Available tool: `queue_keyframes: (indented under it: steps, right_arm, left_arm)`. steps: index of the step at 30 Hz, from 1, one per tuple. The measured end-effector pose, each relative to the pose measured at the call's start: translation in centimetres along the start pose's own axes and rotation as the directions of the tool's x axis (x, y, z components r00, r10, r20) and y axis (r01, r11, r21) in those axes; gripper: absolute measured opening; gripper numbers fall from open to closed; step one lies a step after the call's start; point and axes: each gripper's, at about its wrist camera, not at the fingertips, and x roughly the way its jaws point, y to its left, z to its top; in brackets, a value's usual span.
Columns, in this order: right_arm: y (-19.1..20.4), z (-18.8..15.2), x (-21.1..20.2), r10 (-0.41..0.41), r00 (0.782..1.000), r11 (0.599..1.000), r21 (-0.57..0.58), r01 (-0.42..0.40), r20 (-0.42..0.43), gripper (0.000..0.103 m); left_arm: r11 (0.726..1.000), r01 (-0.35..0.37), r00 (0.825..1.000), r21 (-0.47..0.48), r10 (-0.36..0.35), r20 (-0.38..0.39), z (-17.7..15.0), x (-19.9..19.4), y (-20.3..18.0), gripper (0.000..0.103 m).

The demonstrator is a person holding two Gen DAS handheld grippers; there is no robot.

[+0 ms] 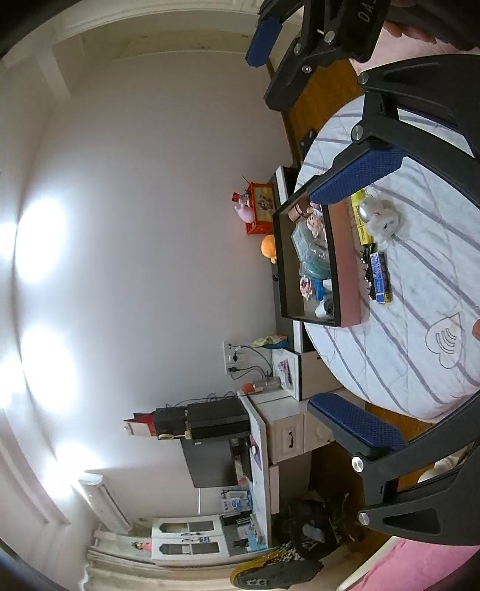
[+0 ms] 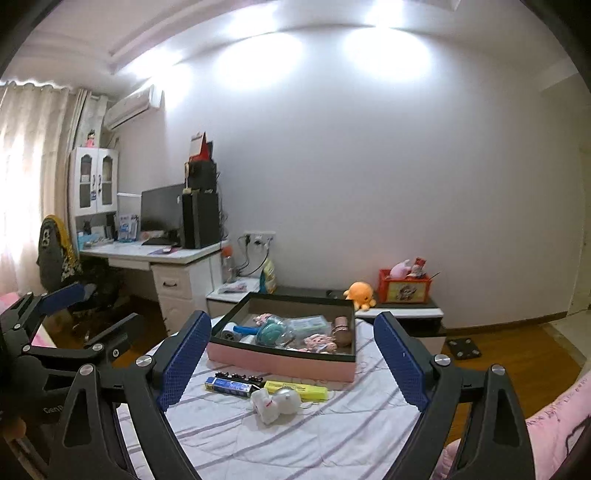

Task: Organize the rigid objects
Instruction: 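Withdraw both tools from the pink box back toward the remaining items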

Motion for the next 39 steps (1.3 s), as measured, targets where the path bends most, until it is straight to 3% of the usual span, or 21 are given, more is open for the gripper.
queue_keyframes:
  steps: [8,17,22,26,29,33,39]
  right_arm:
    - [0.2,-0.6,-2.1,-0.024,1.000,1.000,0.005,0.024,0.003,0.091]
    - [0.3,-1.3,-1.6,-0.031,0.999,1.000,0.006,0.031,-0.024,0.091]
    - [0.2,-1.9,-0.7,-0.037,0.998,0.999,0.007,0.037,-0.050,0.091]
    - [-0.1,-3.6,2.2,-0.044,0.990,0.999,0.013,0.046,-0.134,0.091]
    - [-0.1,-5.6,5.0,-0.036,0.972,0.999,0.019,0.042,-0.232,0.091]
    - [0.1,-9.1,9.9,0.008,0.923,0.998,0.061,0.017,-0.384,0.091]
    - [0.5,-11.4,15.9,0.043,0.873,0.995,0.098,0.005,-0.486,0.091]
  left_arm:
    - [1.000,0.000,1.000,0.011,0.000,0.001,-0.3,-1.7,-0.1,0.103]
    - [1.000,0.002,1.000,0.000,-0.002,-0.004,-0.5,-1.5,0.4,0.103]
    - [1.000,0.009,0.999,-0.001,-0.009,-0.038,-1.2,0.0,0.7,0.103]
    - [1.000,0.016,0.994,-0.017,-0.018,-0.106,-2.6,2.3,1.7,0.103]
    - [0.999,0.001,0.984,-0.036,-0.008,-0.178,-4.3,4.7,2.9,0.103]
    - [0.998,-0.020,0.964,-0.058,0.004,-0.264,-6.5,7.5,4.5,0.103]
    - [0.997,-0.030,0.937,-0.072,0.003,-0.348,-8.8,10.5,5.7,0.103]
